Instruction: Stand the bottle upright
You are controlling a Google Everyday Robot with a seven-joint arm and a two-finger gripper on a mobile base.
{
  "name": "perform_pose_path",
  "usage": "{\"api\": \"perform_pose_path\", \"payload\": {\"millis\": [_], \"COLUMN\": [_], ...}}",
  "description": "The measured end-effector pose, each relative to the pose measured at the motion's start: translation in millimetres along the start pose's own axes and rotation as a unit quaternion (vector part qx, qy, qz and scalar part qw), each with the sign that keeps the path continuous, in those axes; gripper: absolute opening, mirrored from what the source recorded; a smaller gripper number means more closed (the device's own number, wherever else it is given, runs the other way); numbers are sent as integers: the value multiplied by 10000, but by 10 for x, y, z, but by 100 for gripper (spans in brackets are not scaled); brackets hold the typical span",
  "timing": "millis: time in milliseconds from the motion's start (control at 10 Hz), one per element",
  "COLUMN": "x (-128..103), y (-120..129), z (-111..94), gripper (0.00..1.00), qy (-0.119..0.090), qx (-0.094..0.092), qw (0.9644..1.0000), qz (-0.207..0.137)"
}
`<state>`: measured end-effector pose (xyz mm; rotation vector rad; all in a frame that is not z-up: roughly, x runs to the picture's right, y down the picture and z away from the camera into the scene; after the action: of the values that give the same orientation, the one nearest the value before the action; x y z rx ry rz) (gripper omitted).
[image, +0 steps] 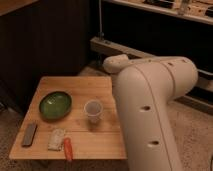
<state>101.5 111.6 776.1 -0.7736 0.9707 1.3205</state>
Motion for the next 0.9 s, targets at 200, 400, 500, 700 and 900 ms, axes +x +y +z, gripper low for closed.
{"api": "perform_pose_path", "payload": {"millis": [200, 400, 500, 700, 900], "x": [105, 137, 138, 135, 134], "y": [7, 58, 58, 59, 58], "z": [-131, -176, -178, -200, -219], "gripper": [0, 0, 0, 0, 0], "qy": [-498, -678, -697, -777, -896], "qx": [-257, -570, -644, -974, -1244], "qw": [9982, 9944, 9933, 9879, 9813], "qz": [-191, -584, -658, -924, -1162]}}
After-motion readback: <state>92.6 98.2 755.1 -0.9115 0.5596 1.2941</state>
